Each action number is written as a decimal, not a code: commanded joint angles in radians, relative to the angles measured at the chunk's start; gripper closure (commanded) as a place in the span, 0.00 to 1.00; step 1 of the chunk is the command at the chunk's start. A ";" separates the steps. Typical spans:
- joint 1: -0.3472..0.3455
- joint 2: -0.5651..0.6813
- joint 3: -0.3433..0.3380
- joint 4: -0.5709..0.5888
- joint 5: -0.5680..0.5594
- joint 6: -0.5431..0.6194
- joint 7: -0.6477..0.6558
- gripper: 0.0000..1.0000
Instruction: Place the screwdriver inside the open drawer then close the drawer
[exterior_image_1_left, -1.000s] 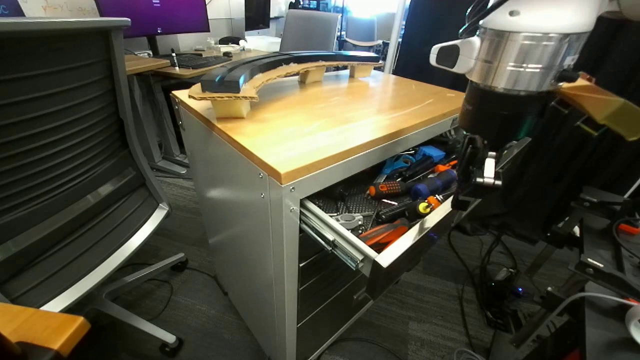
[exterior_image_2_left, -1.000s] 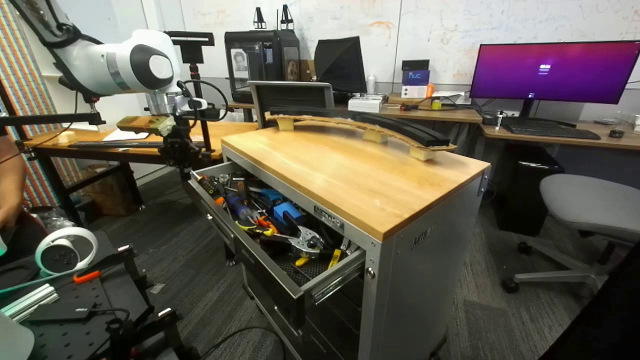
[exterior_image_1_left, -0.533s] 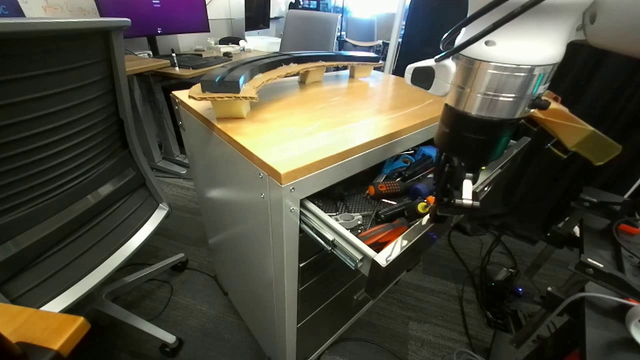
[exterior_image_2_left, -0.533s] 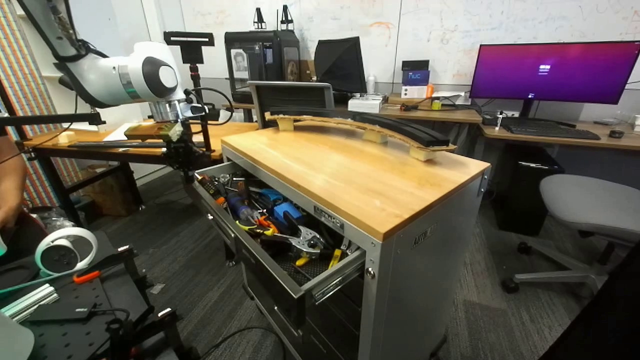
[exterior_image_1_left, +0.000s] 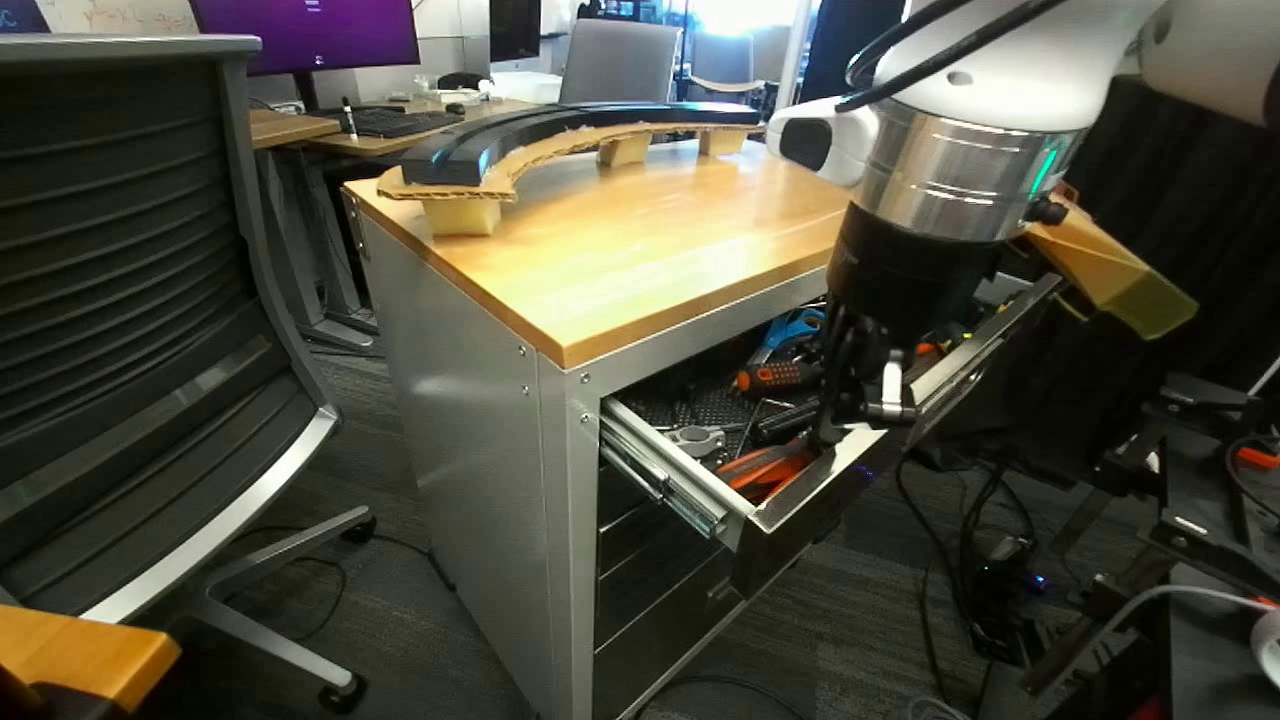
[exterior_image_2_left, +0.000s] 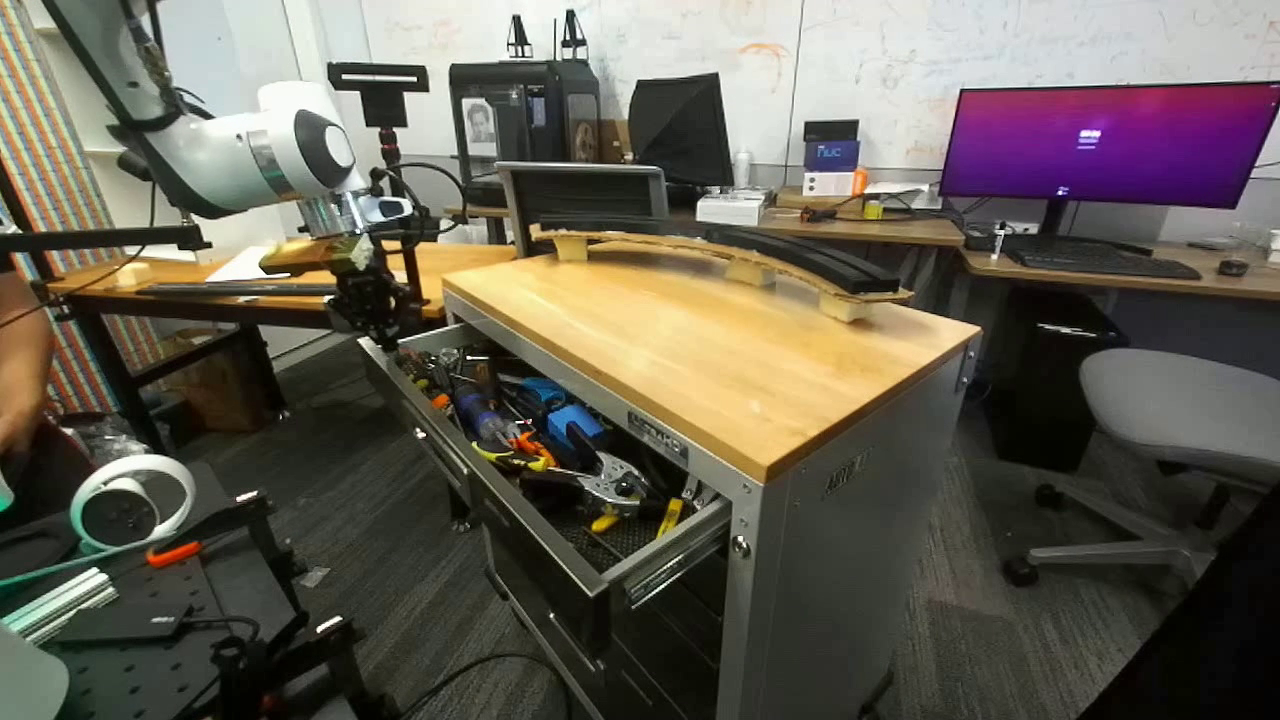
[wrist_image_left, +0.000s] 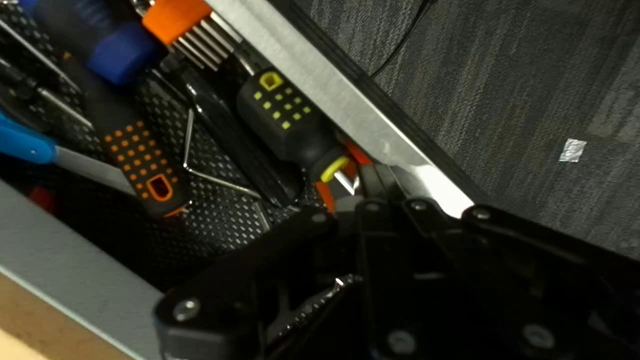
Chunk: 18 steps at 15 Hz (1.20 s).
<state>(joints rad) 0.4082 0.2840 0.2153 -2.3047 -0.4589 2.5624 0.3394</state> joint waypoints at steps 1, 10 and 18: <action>0.052 0.021 -0.059 0.040 -0.137 0.027 0.079 0.95; 0.043 -0.024 -0.066 -0.012 -0.338 0.026 0.190 0.95; -0.053 -0.255 -0.043 -0.166 -0.094 -0.187 0.186 0.92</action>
<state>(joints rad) 0.4021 0.1309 0.1562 -2.4283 -0.6499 2.4784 0.5250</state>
